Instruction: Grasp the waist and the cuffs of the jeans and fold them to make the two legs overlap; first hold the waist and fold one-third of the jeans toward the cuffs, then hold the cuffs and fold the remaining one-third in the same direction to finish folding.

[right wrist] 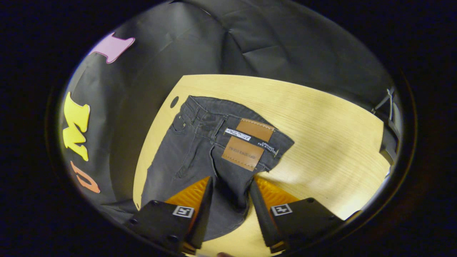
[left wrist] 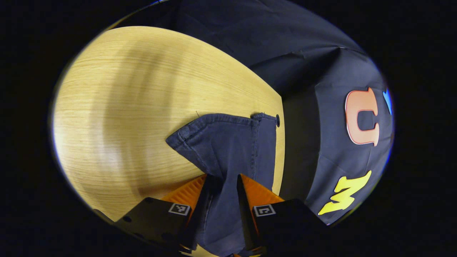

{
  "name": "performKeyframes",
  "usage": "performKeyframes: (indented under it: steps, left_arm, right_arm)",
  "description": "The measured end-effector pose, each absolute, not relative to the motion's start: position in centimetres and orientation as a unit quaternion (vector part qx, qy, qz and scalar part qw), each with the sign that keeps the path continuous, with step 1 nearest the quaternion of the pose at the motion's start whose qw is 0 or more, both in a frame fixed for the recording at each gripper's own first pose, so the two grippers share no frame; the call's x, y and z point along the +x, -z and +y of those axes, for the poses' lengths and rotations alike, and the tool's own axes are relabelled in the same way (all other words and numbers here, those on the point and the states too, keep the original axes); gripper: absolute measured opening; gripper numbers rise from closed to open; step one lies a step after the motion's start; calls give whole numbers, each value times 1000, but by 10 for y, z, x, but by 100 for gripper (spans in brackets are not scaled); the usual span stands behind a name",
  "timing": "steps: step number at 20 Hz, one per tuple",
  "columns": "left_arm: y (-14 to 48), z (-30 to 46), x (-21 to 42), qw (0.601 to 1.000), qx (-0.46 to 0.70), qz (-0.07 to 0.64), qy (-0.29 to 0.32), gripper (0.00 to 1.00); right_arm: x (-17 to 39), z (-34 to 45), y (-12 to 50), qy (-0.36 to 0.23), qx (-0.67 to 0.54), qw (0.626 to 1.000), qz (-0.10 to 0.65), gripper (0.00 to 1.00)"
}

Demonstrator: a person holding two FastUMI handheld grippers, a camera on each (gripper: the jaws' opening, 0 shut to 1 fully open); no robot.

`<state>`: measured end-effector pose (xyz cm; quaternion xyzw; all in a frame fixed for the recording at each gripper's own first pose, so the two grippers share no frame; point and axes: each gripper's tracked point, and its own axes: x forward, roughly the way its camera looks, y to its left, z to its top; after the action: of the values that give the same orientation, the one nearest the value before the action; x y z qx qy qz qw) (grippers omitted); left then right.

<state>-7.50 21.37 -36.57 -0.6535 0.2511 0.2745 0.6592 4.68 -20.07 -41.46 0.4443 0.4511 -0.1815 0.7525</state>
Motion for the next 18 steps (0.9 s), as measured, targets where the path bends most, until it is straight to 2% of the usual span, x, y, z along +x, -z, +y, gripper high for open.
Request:
performKeyframes:
  steps: [1,2,3,4,5,6,8,10,11,12,18]
  left_arm:
    - [370,213,-77,654,-653,256,-283,39]
    - [370,214,-77,651,-656,255,-285,18]
    - [368,214,-79,650,-656,255,-286,20]
    - [369,214,-81,649,-655,259,-287,19]
    - [369,215,-84,649,-651,265,-291,16]
    - [367,216,-86,647,-650,269,-294,13]
    - [359,218,-90,640,-653,272,-301,6]
    - [353,219,-96,634,-650,284,-310,5]
    - [345,219,-98,629,-651,288,-312,0]
    - [342,219,-101,624,-648,296,-321,4]
    - [281,223,-77,601,-677,279,-319,3]
  right_arm:
    - [47,-202,418,188,448,747,453,43]
    - [48,-202,420,187,458,740,456,31]
    - [48,-200,421,186,470,730,460,29]
    - [51,-201,419,187,480,725,457,20]
    - [50,-200,418,185,488,722,454,12]
    - [49,-200,415,185,492,720,453,12]
    - [50,-198,413,180,490,721,455,2]
    - [49,-199,403,169,488,724,457,2]
    - [47,-200,394,165,491,723,458,0]
    - [46,-198,383,162,495,719,460,2]
    - [70,-188,321,139,509,697,486,2]
